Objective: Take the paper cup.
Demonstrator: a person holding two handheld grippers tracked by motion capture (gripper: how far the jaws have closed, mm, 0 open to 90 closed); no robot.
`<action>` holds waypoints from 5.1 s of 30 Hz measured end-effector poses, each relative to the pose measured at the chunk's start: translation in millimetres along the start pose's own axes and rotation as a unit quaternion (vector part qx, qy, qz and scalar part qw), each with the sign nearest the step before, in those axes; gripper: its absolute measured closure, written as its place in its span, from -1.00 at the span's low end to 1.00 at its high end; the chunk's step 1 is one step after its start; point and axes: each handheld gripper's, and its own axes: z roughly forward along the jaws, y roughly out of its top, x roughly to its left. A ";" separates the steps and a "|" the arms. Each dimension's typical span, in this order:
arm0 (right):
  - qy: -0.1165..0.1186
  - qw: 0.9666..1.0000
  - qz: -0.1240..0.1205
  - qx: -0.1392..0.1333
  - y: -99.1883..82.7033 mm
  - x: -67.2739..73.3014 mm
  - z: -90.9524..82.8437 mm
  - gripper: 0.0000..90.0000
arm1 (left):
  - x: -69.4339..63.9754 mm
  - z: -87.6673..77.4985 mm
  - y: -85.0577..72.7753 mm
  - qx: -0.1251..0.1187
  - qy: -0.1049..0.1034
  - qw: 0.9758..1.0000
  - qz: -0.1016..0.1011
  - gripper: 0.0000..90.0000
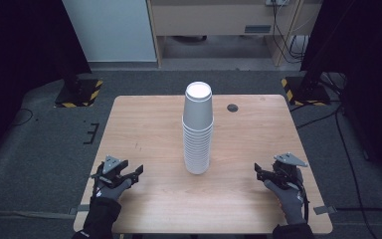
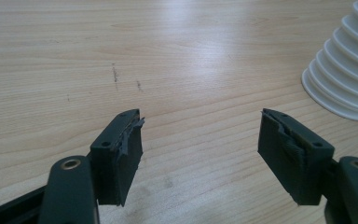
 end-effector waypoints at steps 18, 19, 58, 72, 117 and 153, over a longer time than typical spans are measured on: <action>0.024 0.999 -0.001 -0.037 11.0 9.4 -16.6 -0.72 | -3.9 1.3 0.2 0.001 -0.009 1.000 0.017 -0.40; 0.029 0.999 0.000 -0.043 12.7 11.9 -18.4 -0.72 | -4.1 1.3 0.4 0.000 -0.009 1.000 0.017 -0.41; 0.071 0.991 -0.015 -0.117 61.1 35.4 -41.0 -0.71 | -6.8 4.7 0.1 0.008 -0.017 1.000 0.022 -0.41; 0.089 0.983 -0.024 -0.158 93.6 49.3 -57.5 -0.71 | -4.8 4.1 0.1 0.006 -0.013 1.000 0.019 -0.41; 0.158 0.961 -0.050 -0.220 177.9 96.5 -79.1 -0.70 | -3.1 5.5 -0.5 0.011 -0.011 1.000 0.019 -0.42; 0.220 0.951 -0.065 -0.207 203.5 159.8 -42.5 -0.71 | -3.0 5.4 -0.5 0.011 -0.011 1.000 0.020 -0.42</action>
